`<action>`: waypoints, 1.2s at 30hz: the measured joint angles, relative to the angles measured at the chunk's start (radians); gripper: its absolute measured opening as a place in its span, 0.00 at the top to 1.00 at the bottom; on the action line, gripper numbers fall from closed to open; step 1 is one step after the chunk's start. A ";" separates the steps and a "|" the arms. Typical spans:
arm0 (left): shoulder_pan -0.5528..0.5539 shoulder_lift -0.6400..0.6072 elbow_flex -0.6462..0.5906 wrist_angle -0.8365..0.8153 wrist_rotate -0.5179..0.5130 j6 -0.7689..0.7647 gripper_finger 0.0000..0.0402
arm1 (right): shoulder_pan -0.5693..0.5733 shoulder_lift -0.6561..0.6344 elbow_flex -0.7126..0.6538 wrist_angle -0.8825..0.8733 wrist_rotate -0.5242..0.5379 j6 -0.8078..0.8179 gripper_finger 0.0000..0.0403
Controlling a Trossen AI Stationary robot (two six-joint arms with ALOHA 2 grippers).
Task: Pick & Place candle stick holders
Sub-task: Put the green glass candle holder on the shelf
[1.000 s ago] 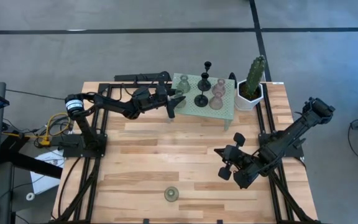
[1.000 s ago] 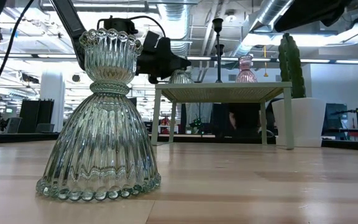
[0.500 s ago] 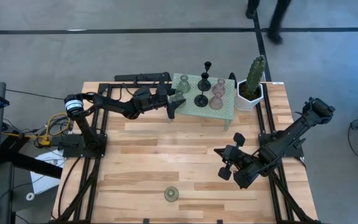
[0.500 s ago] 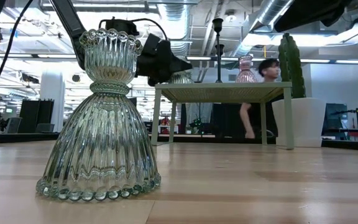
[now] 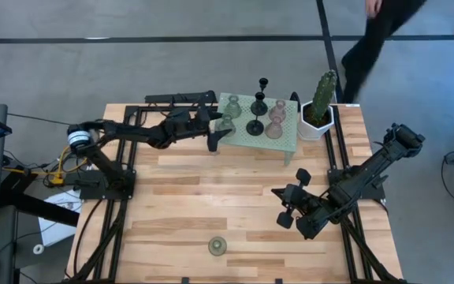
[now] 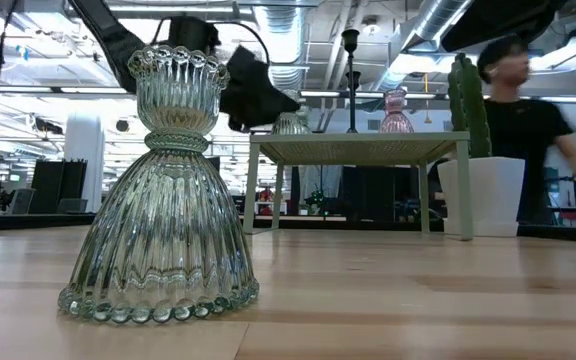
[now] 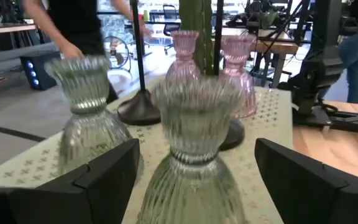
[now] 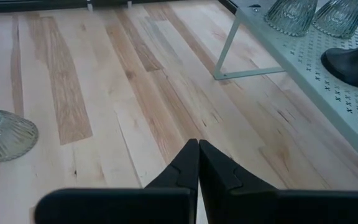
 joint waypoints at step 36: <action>-0.285 -0.559 -0.369 -0.594 0.319 -0.166 0.83 | -0.001 0.000 0.001 0.139 0.003 0.005 1.00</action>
